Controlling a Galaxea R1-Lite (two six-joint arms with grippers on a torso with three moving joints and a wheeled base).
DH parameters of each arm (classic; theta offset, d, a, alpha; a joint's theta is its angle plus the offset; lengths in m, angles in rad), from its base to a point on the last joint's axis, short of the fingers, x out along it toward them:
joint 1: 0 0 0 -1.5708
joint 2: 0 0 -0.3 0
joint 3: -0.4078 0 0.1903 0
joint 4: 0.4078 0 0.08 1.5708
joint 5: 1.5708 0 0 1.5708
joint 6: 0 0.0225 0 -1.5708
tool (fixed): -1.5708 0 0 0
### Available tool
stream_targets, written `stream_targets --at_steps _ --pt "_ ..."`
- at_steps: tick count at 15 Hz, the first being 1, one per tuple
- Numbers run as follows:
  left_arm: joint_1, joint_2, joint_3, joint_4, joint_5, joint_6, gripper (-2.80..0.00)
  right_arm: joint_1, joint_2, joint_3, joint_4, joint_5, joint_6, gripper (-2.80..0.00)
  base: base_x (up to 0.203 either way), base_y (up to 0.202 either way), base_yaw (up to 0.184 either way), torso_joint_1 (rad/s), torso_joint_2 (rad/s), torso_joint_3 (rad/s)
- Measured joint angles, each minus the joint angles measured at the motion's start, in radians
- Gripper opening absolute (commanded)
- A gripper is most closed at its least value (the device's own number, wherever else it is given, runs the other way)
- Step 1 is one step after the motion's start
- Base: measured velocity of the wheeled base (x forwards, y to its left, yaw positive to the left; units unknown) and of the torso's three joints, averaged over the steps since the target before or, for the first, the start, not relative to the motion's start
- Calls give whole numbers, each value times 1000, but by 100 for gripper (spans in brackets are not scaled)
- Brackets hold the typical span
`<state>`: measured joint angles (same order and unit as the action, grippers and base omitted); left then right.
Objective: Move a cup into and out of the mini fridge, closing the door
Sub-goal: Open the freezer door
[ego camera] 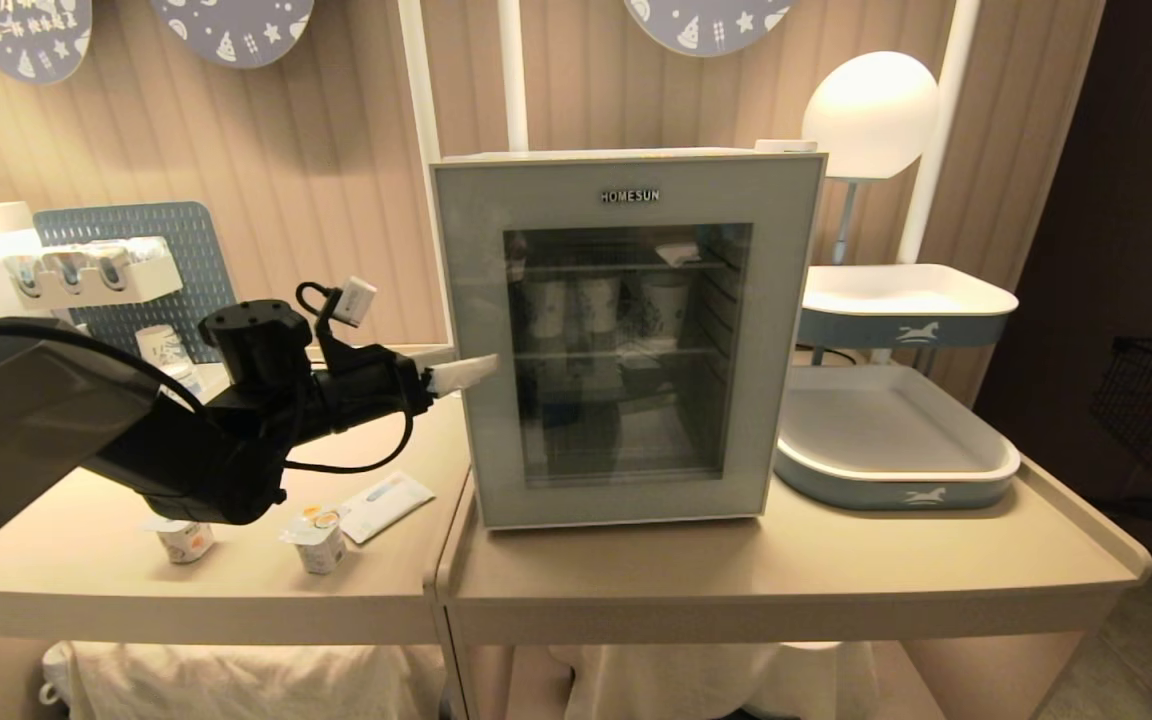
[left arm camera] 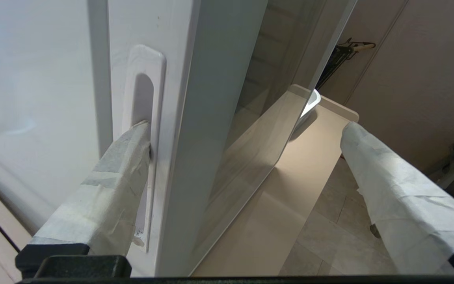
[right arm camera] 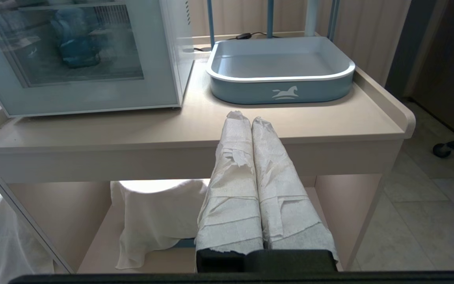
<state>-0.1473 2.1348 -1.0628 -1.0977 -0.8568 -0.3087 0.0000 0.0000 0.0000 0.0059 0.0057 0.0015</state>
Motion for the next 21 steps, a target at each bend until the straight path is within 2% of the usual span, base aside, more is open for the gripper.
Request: stream_targets --at_steps 3,11,16,18,19,21 --pt "-11 -21 31 -1 -8 0 0 0 0 0 0 0 0 -280 0 0 0 0 0 0" --pt "-14 -138 118 9 -113 -4 0 0 0 0 0 0 0 -280 0 0 0 0 0 0" --pt "-17 -275 202 14 -237 -8 0 0 0 0 0 0 0 -280 0 0 0 0 0 0" --pt "-17 -342 232 -22 -274 -1 0 0 0 0 1 0 0 -280 0 0 0 0 0 0" --pt "-17 -374 228 -45 -282 -3 0 -2 0 0 -1 0 0 -280 0 0 0 0 0 0" --pt "-13 -402 231 -9 -273 -15 0 -3 0 -1 -2 0 0 -280 0 0 0 -16 -3 13"
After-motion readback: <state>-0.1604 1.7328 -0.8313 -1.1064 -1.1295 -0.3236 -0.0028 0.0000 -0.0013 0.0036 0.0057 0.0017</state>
